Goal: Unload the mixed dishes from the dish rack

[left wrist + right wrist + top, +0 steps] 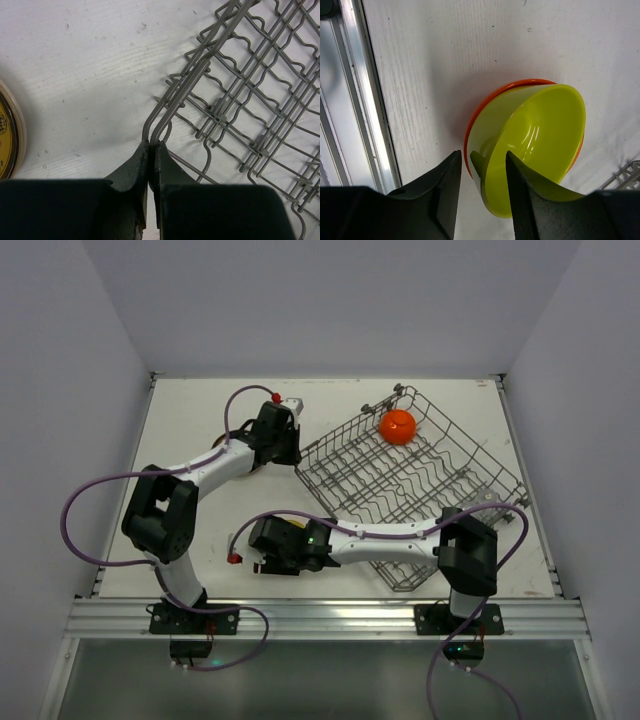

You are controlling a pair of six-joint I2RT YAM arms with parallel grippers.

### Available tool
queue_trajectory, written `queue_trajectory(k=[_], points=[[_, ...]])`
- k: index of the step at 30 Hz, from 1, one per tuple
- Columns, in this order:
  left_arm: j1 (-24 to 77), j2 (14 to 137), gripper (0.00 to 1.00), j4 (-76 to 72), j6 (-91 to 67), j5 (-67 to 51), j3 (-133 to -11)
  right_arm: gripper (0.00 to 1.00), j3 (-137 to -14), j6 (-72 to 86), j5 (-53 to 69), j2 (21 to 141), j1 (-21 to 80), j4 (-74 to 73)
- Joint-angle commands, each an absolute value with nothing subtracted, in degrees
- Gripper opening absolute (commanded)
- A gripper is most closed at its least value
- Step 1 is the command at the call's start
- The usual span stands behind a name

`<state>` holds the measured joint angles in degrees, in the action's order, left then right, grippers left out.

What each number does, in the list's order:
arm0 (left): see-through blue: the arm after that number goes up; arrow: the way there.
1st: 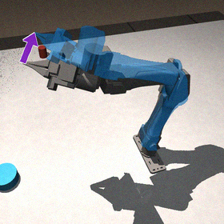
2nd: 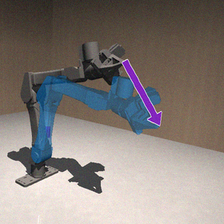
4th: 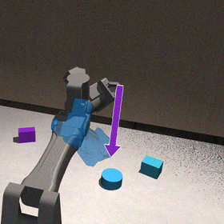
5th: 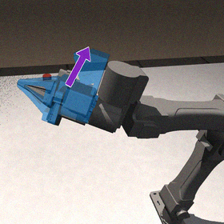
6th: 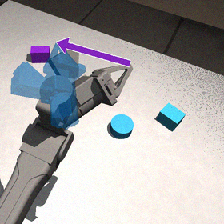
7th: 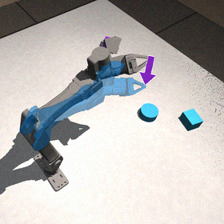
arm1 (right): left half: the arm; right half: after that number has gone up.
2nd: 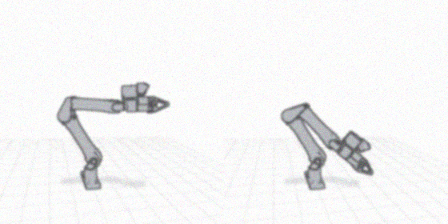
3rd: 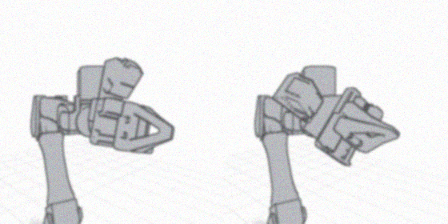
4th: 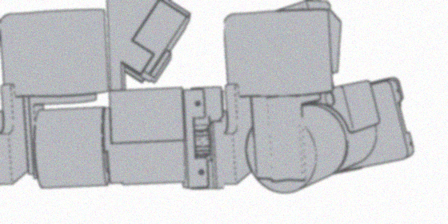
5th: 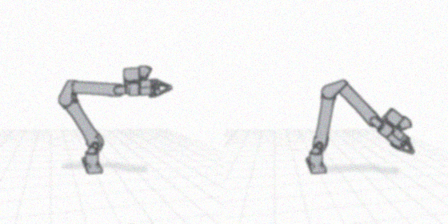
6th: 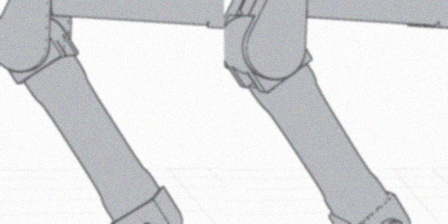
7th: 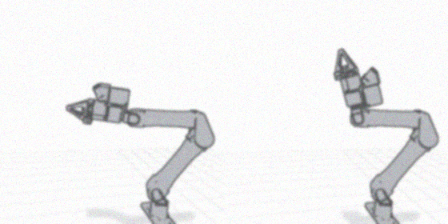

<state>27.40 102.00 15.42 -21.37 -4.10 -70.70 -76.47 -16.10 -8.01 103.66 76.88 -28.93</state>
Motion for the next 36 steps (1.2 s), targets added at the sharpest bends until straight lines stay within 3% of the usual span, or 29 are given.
queue_trajectory(k=[1,5,9,20,36], points=[[28.21,101.78,0.0,16.0,-22.15,-6.59,-69.26,0.43,-79.01,-15.38,-8.44,101.43,77.43,-30.32],[28.13,101.69,0.0,16.0,-22.15,-6.68,-69.35,0.4,-78.23,-14.68,-6.95,99.94,77.61,-30.32],[28.21,101.69,0.0,16.0,-22.15,-6.68,-69.26,0.26,-77.52,-14.42,-5.98,98.7,77.61,-29.62],[28.21,101.51,0.0,16.08,-22.15,-6.68,-69.26,0.09,-77.34,-14.68,-5.27,101.86,77.69,-27.69],[28.21,101.6,0.0,16.08,-22.15,-6.77,-69.26,0.07,-78.75,-14.41,-6.06,104.68,77.61,-29.71]])
